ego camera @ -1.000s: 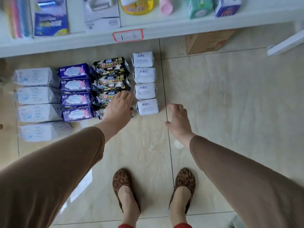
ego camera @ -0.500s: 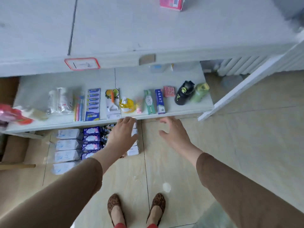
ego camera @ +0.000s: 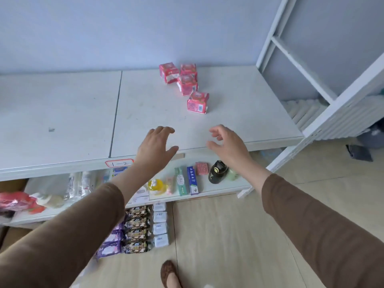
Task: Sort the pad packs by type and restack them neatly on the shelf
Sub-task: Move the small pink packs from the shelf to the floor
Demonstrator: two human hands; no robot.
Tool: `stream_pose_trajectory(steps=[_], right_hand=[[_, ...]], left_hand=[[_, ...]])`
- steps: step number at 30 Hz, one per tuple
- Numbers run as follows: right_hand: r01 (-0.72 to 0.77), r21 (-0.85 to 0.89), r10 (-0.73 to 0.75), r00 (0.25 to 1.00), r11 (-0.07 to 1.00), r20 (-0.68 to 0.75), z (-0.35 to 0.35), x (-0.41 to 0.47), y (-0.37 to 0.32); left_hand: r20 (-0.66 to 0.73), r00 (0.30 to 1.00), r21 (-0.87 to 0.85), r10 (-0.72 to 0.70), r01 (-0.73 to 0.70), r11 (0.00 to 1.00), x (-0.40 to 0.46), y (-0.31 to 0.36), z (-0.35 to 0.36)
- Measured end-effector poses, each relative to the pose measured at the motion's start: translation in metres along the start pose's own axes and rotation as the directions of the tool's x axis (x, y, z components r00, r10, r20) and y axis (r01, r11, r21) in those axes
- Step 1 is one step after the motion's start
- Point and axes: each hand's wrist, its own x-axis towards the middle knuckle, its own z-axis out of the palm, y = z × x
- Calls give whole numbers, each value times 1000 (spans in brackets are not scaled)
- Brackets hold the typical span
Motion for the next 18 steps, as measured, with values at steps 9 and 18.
stream_pose_trajectory(steps=[9,18], right_hand=[[-134,24,135,991,991,-18,-12,119,18],[-168,67,157,978,984,138,9,233,43]], left_hand=[[44,997,-13,-56,57,998,106,-9,-5],[36,951,-152,-308,310,939,251,-21,23]])
